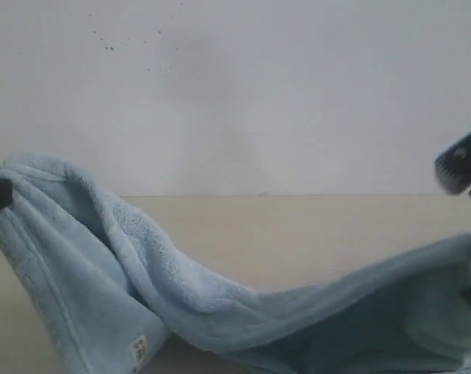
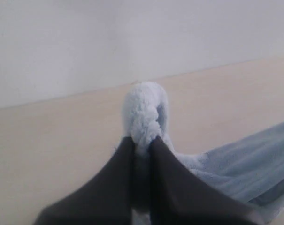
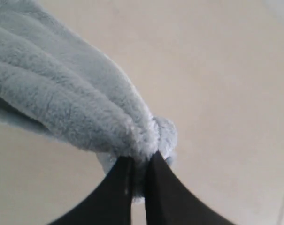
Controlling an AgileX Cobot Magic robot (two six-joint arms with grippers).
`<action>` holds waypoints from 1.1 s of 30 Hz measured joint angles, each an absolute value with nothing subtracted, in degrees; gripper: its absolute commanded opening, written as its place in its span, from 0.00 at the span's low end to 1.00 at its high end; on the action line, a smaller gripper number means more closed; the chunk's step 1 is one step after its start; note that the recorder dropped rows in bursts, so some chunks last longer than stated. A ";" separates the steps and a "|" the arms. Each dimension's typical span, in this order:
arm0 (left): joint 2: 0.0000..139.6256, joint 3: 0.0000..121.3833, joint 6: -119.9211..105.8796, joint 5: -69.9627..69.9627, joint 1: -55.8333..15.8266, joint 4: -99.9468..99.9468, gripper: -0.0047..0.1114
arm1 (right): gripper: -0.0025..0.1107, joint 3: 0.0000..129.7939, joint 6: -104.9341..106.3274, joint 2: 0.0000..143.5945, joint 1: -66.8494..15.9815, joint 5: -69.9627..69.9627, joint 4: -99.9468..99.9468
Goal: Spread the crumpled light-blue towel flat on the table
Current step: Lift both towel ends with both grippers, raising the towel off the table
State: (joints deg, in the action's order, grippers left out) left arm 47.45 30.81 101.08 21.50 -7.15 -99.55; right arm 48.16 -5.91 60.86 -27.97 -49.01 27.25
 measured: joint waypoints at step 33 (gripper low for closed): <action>44.66 30.80 104.74 10.78 -6.23 -100.33 0.08 | 0.02 63.88 4.66 46.03 -27.97 -70.69 40.67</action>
